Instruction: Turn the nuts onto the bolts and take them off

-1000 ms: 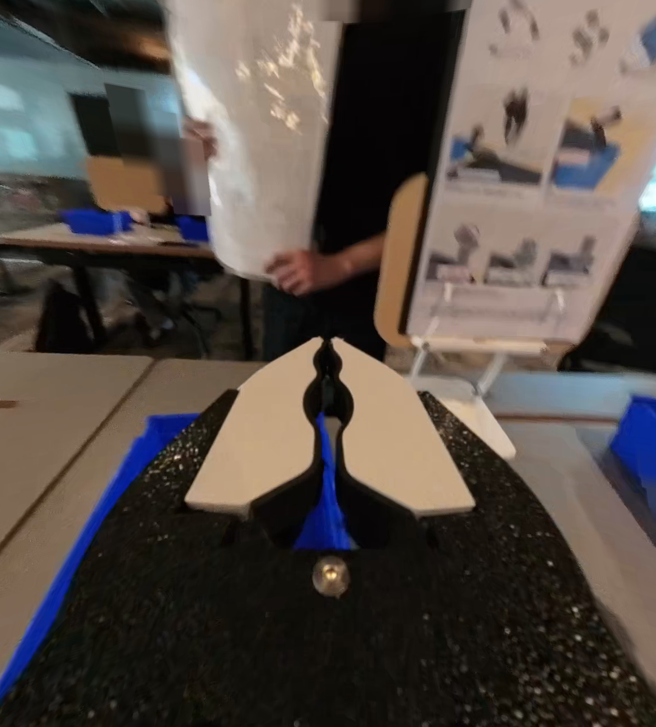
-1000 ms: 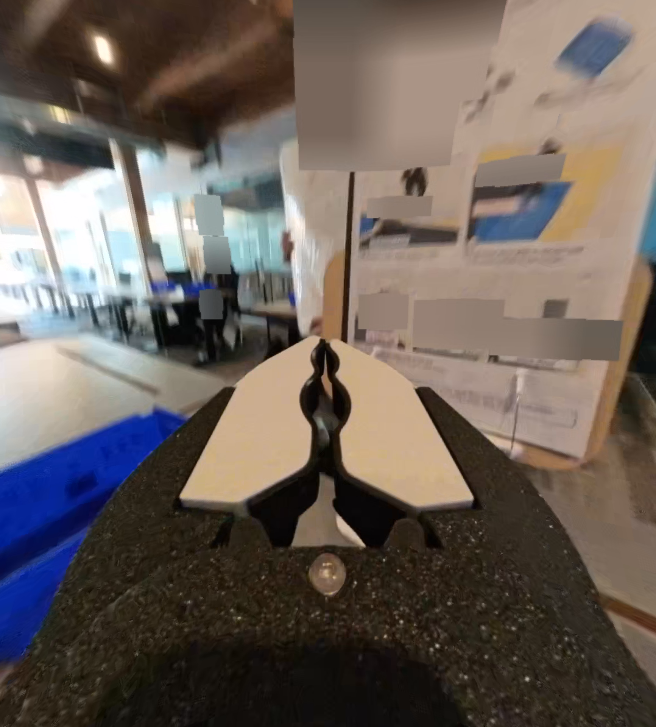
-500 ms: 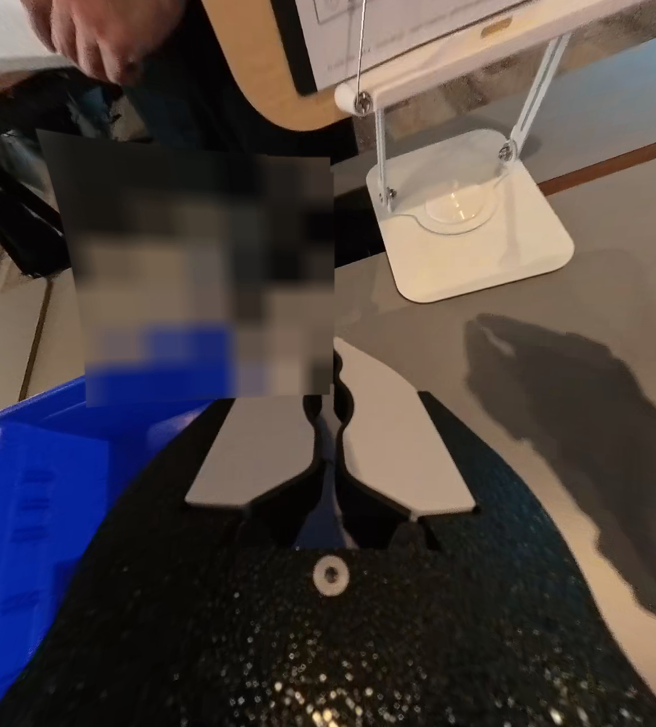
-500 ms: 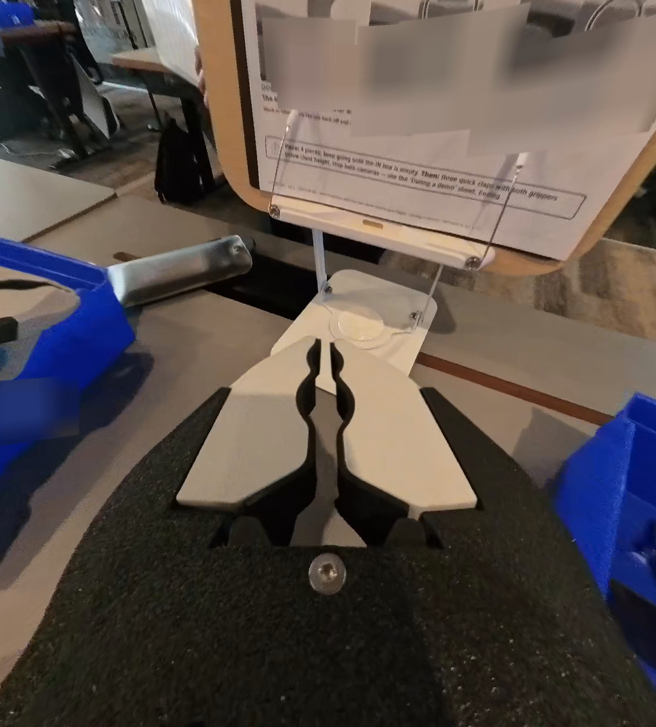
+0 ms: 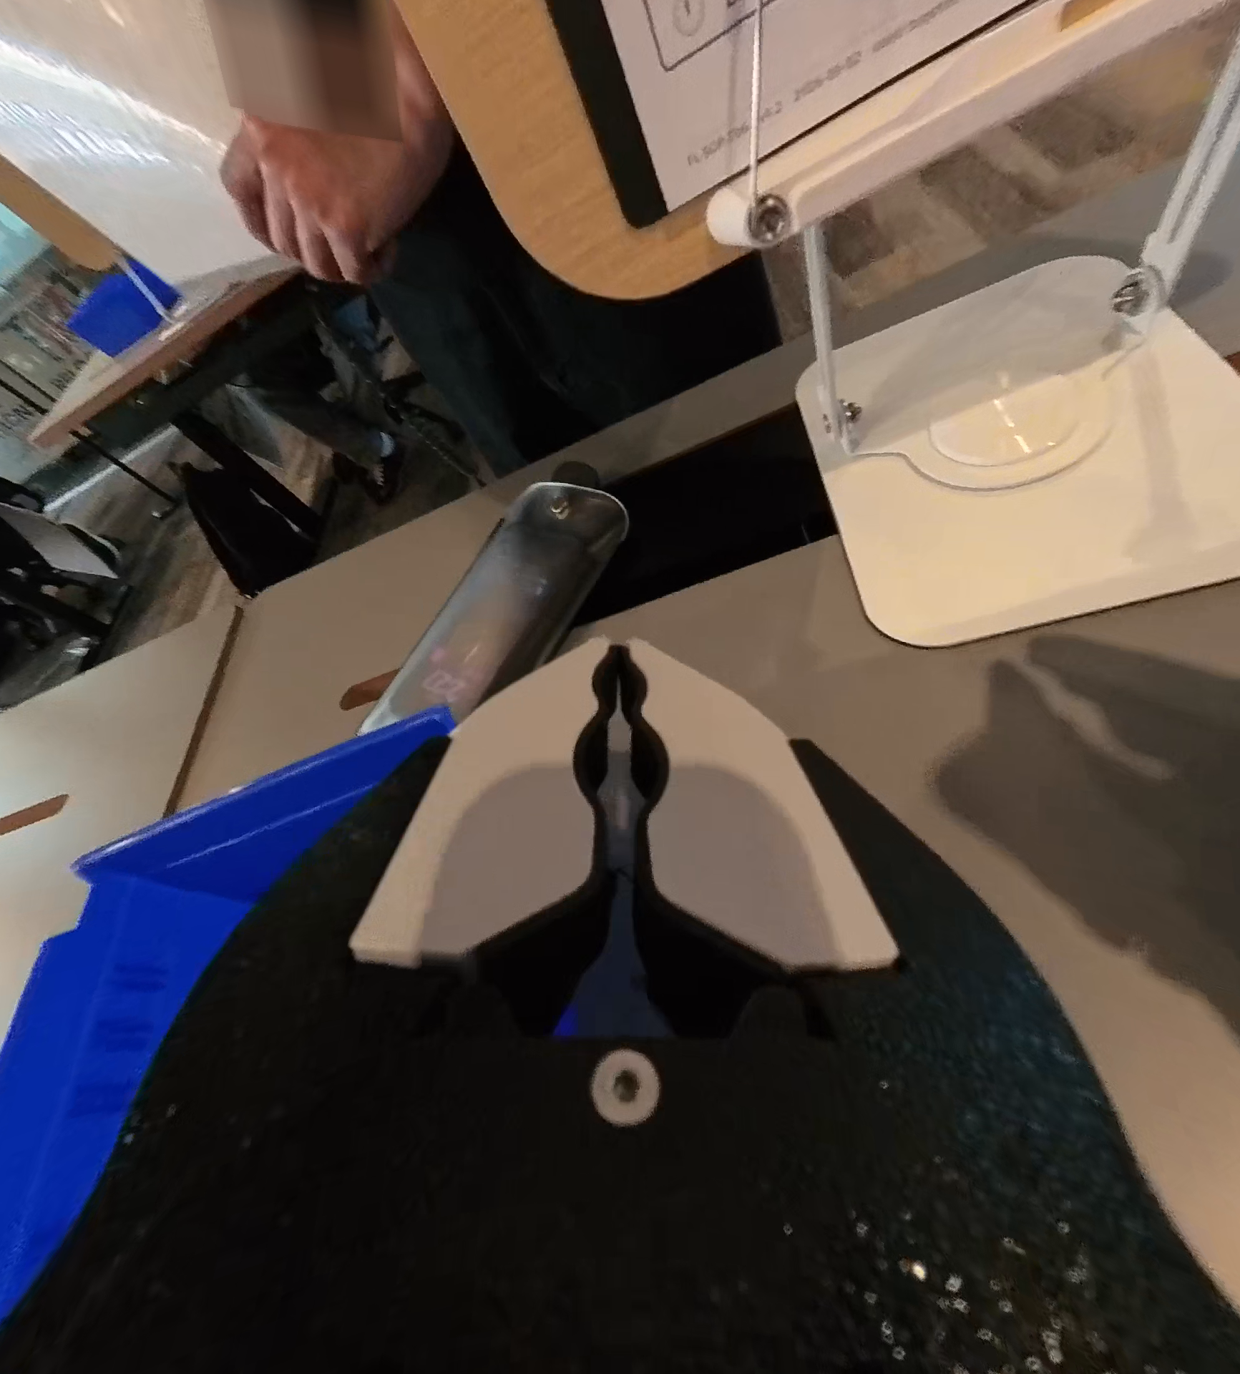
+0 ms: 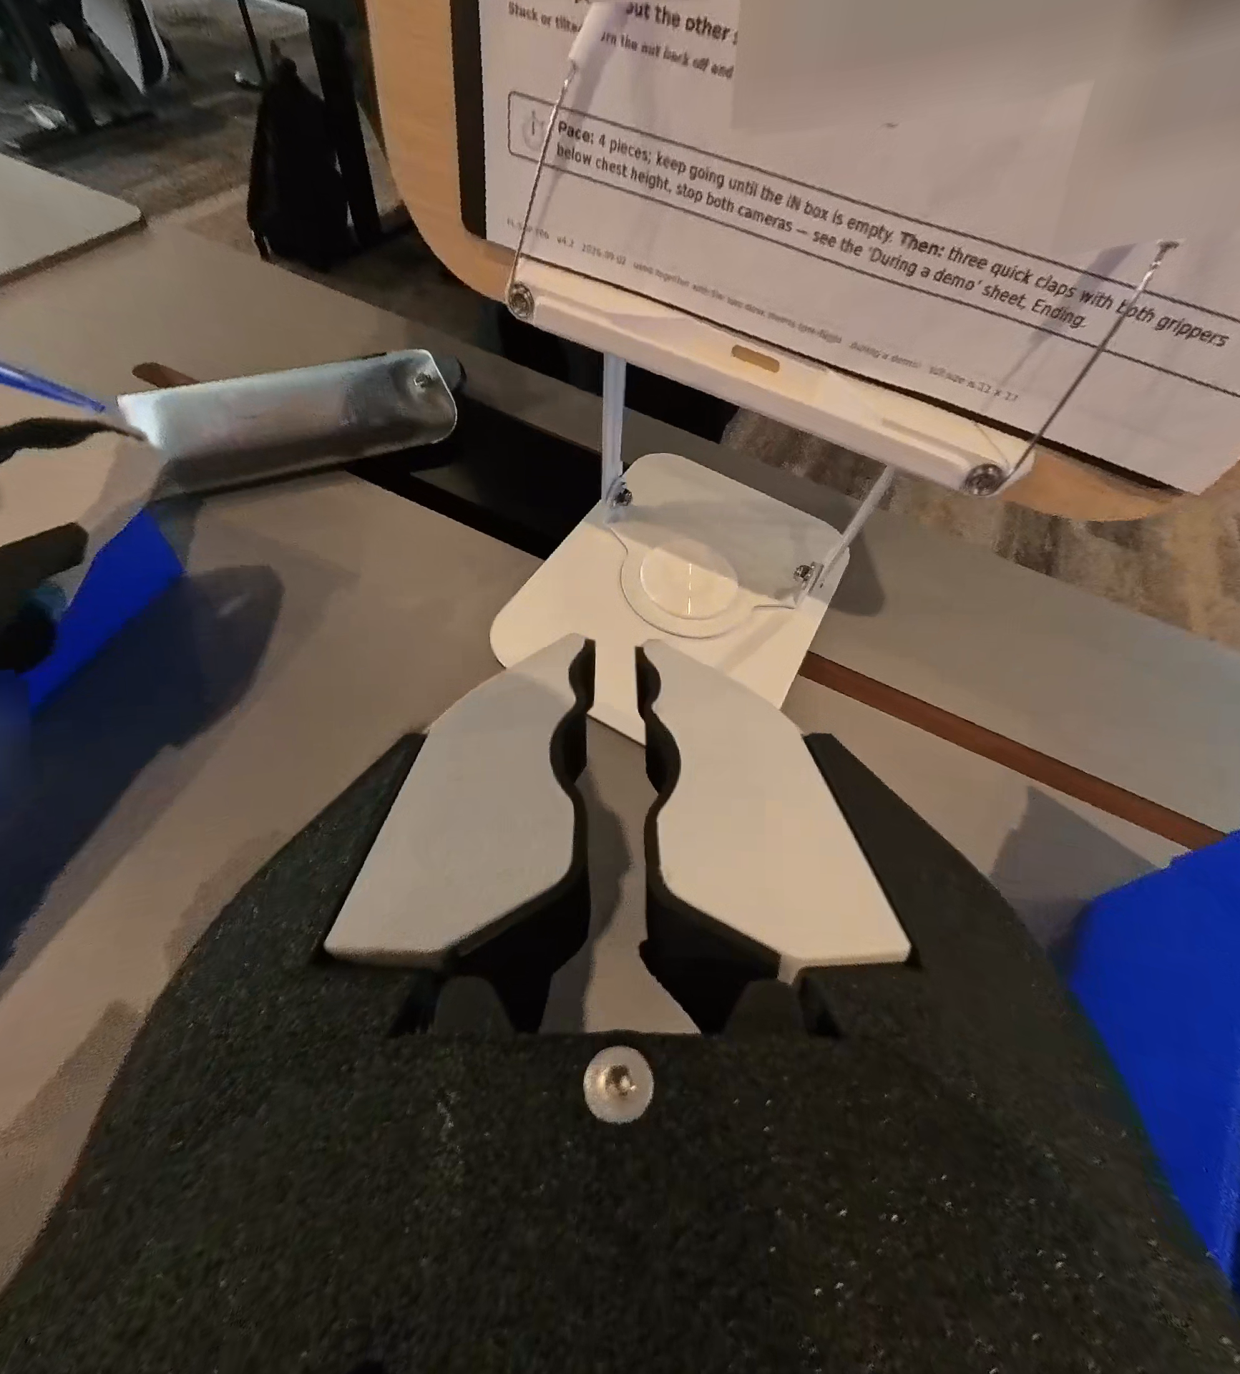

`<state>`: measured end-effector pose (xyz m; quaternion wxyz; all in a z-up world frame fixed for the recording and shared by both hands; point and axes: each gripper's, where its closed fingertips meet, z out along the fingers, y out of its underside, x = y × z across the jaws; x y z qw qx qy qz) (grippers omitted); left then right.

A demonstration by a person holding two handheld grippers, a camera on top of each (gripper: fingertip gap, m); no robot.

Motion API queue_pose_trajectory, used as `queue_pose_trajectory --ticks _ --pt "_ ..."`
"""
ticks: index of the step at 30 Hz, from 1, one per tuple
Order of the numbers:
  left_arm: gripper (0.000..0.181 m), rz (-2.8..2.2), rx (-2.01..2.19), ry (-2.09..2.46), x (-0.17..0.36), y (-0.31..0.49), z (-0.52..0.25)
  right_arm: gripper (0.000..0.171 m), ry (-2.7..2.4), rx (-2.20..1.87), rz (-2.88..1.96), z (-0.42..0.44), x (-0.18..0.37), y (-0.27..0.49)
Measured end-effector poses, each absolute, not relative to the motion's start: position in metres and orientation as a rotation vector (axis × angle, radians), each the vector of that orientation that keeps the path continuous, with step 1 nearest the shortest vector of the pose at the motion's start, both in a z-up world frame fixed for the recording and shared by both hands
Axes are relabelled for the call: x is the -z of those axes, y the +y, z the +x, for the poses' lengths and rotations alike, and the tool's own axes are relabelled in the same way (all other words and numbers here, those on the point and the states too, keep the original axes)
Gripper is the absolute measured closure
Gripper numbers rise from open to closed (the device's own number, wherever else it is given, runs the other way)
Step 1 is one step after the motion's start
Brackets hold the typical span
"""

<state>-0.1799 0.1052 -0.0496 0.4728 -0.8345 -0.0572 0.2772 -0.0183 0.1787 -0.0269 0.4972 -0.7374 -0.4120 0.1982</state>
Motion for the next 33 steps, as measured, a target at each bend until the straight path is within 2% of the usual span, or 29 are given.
queue_pose_trajectory --ticks 9,14,16,21,27,33 --pt "0.181 -1.955 -0.741 -0.141 0.055 0.115 -0.191 0.153 -1.004 -0.365 -1.82 -0.011 0.033 0.184" --pt "0.181 -1.896 -0.554 -0.05 0.037 0.121 -0.16 0.145 -0.952 -0.118 -1.818 0.01 0.033 0.202" --pt "0.181 -1.898 -0.456 0.066 0.027 0.121 -0.136 0.149 -0.926 -0.021 -1.789 0.018 0.033 0.212" --pt "0.181 -1.893 -0.217 0.311 0.0 0.103 -0.077 0.171 -0.863 0.125 -1.739 0.039 0.038 0.231" --pt "0.181 -1.709 0.241 0.589 -0.046 0.069 0.016 0.171 -0.844 0.136 -1.764 0.047 0.046 0.238" --pt "0.181 -1.597 0.352 0.759 -0.052 0.048 0.07 0.171 -0.832 0.213 -1.758 0.05 0.047 0.242"
